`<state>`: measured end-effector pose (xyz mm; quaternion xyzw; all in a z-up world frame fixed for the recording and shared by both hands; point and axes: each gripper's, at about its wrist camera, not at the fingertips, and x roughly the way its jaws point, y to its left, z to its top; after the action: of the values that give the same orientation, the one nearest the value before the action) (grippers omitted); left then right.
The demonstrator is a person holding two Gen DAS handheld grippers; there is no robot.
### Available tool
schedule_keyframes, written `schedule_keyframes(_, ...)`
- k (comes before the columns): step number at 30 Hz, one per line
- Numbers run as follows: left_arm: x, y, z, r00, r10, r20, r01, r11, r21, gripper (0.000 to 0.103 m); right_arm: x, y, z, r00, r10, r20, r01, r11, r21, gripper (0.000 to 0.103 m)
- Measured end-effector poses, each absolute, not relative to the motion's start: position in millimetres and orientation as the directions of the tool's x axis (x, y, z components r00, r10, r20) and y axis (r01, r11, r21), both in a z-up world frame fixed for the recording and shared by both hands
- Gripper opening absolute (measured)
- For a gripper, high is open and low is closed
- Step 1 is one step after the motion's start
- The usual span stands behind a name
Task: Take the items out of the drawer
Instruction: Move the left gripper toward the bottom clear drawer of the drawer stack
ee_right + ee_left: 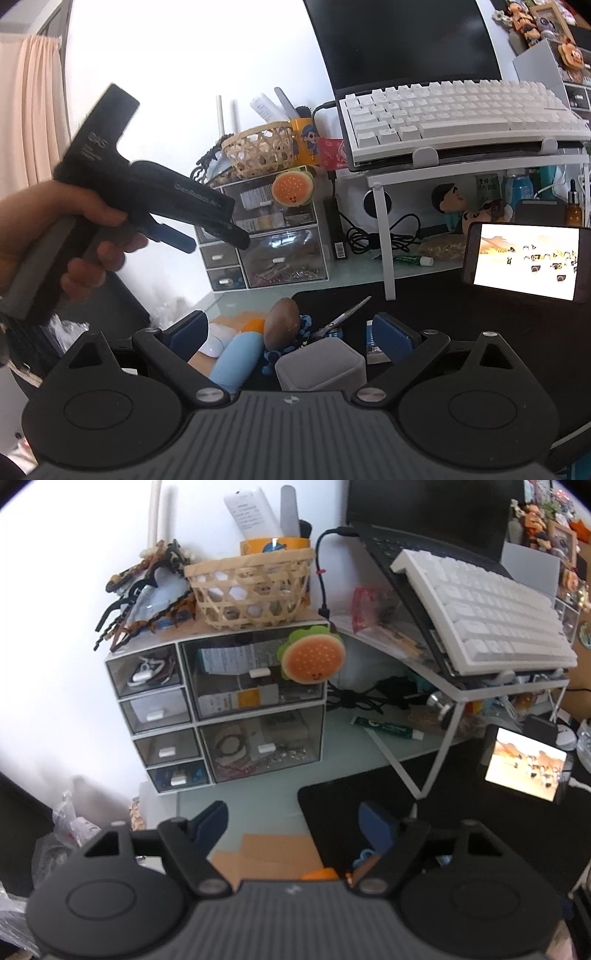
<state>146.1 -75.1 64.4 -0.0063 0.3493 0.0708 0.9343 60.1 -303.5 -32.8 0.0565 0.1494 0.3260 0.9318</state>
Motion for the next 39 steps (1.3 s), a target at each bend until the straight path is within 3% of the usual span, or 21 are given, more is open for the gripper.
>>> schedule_keyframes(39,217,-42,53,0.691,0.212,-0.691,-0.227,0.971,0.071,0.065,78,-308,-51,0.708,0.647,-0.283,-0.592,0.762,0.261,0.098)
